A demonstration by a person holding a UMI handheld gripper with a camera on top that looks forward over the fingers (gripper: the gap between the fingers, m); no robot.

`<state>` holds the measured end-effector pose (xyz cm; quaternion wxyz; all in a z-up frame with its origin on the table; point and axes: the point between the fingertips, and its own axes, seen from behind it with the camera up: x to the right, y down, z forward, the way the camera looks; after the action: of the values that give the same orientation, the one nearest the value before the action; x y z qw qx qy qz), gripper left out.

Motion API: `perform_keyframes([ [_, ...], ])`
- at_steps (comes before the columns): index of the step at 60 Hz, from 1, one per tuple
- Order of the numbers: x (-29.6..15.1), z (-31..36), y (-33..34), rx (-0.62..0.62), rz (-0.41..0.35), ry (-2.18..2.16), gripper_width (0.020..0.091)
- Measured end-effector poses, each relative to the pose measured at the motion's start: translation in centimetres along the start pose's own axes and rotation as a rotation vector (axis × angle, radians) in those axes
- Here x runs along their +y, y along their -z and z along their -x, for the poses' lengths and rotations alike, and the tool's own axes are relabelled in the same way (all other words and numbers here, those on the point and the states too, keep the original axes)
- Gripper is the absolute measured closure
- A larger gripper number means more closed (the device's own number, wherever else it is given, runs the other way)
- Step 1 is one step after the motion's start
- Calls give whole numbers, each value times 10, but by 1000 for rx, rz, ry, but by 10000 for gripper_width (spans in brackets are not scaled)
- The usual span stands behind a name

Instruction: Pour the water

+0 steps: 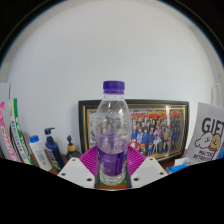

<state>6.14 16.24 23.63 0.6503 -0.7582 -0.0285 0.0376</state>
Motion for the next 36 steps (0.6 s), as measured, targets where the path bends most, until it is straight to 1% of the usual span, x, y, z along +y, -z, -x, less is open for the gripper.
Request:
perform_keyframes([
  [6,39,-25,-9,35,31,94,754],
  [14,92,-35,-21,16,98,67,753],
  [26,147,-39,-29,3,150,42,753],
  [27,153,-40,-28,2,158,41,745],
  [28,147,-40,-27,2,129,38,750],
  [29,149,-40,-27,4,120,35,748],
  [31,149,-40,-26,6,113,28,747],
  [36,149,-40,-26,-1,112,16,695],
])
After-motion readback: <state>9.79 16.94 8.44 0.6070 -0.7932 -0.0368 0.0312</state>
